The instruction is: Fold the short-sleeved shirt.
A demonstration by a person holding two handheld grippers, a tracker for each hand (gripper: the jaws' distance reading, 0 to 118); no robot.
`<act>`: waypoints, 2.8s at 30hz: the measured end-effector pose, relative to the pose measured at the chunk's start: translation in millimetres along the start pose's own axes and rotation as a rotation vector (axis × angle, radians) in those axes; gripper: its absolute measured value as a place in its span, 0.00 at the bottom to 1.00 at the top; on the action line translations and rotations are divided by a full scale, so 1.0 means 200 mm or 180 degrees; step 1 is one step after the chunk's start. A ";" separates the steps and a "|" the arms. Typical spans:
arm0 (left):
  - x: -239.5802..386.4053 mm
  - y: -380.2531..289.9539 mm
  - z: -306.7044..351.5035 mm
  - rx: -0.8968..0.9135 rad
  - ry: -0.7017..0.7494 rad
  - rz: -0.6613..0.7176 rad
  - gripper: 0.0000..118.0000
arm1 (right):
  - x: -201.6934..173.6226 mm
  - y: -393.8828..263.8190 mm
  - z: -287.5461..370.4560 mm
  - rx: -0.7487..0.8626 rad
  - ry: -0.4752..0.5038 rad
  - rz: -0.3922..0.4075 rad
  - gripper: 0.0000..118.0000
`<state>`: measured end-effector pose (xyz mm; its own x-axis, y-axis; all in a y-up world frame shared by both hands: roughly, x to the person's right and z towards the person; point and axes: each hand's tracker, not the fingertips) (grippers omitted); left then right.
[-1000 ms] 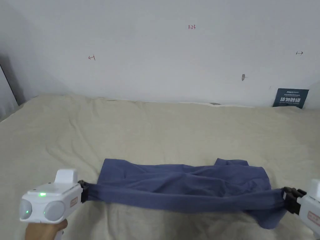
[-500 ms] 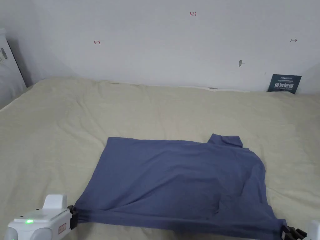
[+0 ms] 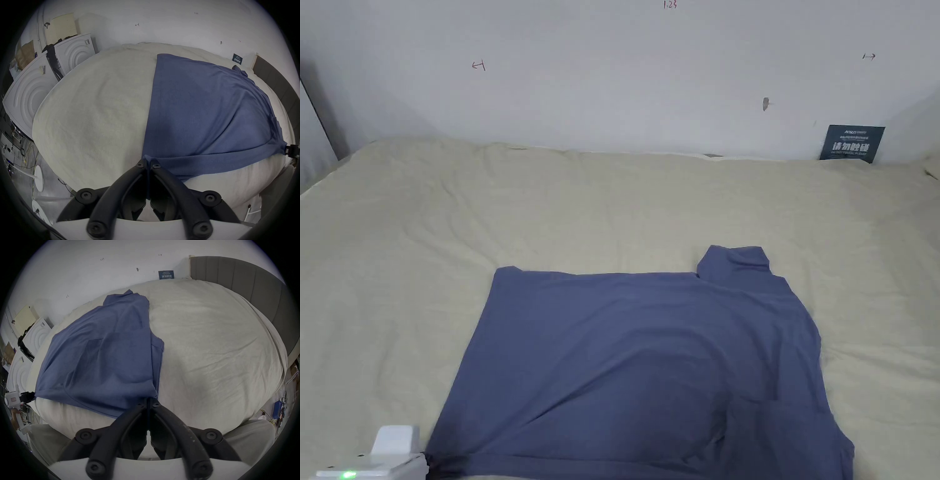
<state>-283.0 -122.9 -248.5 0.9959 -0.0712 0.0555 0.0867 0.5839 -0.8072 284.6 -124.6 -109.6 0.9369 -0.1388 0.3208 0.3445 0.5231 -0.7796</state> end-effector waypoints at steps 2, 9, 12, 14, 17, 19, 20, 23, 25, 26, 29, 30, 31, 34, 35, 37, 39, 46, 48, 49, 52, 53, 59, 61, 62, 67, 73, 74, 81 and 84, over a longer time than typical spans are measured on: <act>0.00 0.01 0.00 -0.0023 0.0010 0.0024 0.02 | -0.06 0.00 0.03 -0.0020 -0.0042 0.0006 0.03; 0.01 0.15 0.15 0.0136 -0.0147 0.0342 1.00 | -0.20 0.16 0.27 0.0377 -0.0044 0.0211 0.79; 0.08 0.27 0.36 0.0692 -0.0224 0.0346 0.96 | -0.30 0.29 0.46 0.0929 -0.0013 0.0323 0.88; 0.12 0.36 0.48 0.0992 -0.0276 0.0326 0.96 | -0.32 0.38 0.54 0.1221 0.0030 0.0419 0.88; 0.18 0.45 0.66 0.1524 -0.0288 0.0255 0.95 | -0.35 0.47 0.64 0.1739 0.0000 0.0499 0.88; 0.24 0.50 0.76 0.1864 -0.0240 0.0221 0.93 | -0.40 0.50 0.72 0.2017 -0.0031 0.0578 0.88; 0.25 0.51 0.80 0.1971 -0.0207 0.0227 0.93 | -0.42 0.51 0.75 0.2120 -0.0046 0.0606 0.88; 0.31 0.55 0.89 0.2116 -0.0234 0.0232 0.86 | -0.51 0.50 0.83 0.2389 -0.0087 0.0621 0.79; 0.34 0.55 0.93 0.2268 -0.0241 0.0171 0.64 | -0.56 0.49 0.86 0.2492 -0.0142 0.0695 0.56; 0.36 0.54 0.94 0.2343 -0.0208 0.0131 0.58 | -0.57 0.49 0.87 0.2512 -0.0177 0.0734 0.50; 0.39 0.53 0.94 0.2428 -0.0203 0.0116 0.15 | -0.63 0.46 0.89 0.2570 -0.0197 0.0796 0.15; 0.39 0.52 0.94 0.2433 -0.0234 0.0088 0.01 | -0.64 0.45 0.90 0.2585 -0.0216 0.0793 0.02; 0.39 0.53 0.93 0.2414 -0.0355 0.0070 0.00 | -0.64 0.43 0.90 0.2604 -0.0219 0.0802 0.01; 0.41 0.54 0.91 0.2322 -0.0388 0.0082 0.00 | -0.63 0.43 0.88 0.2632 -0.0220 0.0843 0.01; 0.39 0.53 0.91 0.2295 -0.0394 0.0074 0.00 | -0.63 0.43 0.88 0.2634 -0.0217 0.0846 0.01; 0.39 0.53 0.89 0.2238 -0.0374 0.0072 0.00 | -0.61 0.44 0.88 0.2630 -0.0212 0.0847 0.01; 0.35 0.52 0.86 0.2129 -0.0387 0.0086 0.00 | -0.61 0.44 0.88 0.2637 -0.0222 0.0845 0.01; 0.18 0.40 0.68 0.1531 -0.0300 0.0066 0.00 | -0.64 0.44 0.91 0.2560 -0.0213 0.0833 0.01; 0.12 0.35 0.61 0.1293 -0.0261 0.0085 0.05 | -0.64 0.44 0.91 0.2536 -0.0208 0.0825 0.01; 0.08 0.32 0.58 0.1206 -0.0228 0.0140 0.13 | -0.63 0.44 0.91 0.2516 -0.0210 0.0824 0.01; -0.03 0.26 0.47 0.0822 -0.0202 0.0355 0.64 | -0.65 0.44 0.89 0.2464 -0.0220 0.0829 0.01; -0.06 0.23 0.43 0.0774 -0.0202 0.0428 0.81 | -0.64 0.44 0.88 0.2446 -0.0218 0.0828 0.01; -0.13 0.10 0.25 0.0319 0.0059 0.0436 0.98 | -0.67 0.43 0.83 0.2313 -0.0251 0.0824 0.01; -0.14 0.06 0.18 0.0174 0.0137 0.0334 0.98 | -0.65 0.43 0.80 0.2258 -0.0250 0.0831 0.01; -0.14 0.05 0.15 0.0146 0.0147 0.0326 0.96 | -0.64 0.43 0.79 0.2237 -0.0243 0.0832 0.01; -0.09 0.01 0.07 0.0090 0.0020 0.0207 0.67 | -0.61 0.42 0.74 0.2136 -0.0280 0.0836 0.01; -0.03 0.00 0.04 0.0094 -0.0168 0.0124 0.04 | -0.50 0.40 0.66 0.1993 -0.0335 0.0775 0.02; -0.02 0.00 0.05 0.0082 -0.0194 0.0148 0.04 | -0.48 0.39 0.65 0.1949 -0.0355 0.0763 0.02; -0.04 0.03 0.15 0.0269 -0.0222 0.0232 0.04 | -0.29 0.26 0.37 0.1038 -0.0401 0.0520 0.87; -0.04 0.05 0.18 0.0306 -0.0234 0.0215 0.04 | -0.23 0.16 0.22 0.0710 -0.0445 0.0387 0.87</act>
<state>-289.2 -87.0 -236.0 0.9984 0.0284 0.0488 0.0179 0.6604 -0.7507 250.8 -63.5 -125.7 0.9479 0.0452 0.3154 0.1941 0.7029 -0.6843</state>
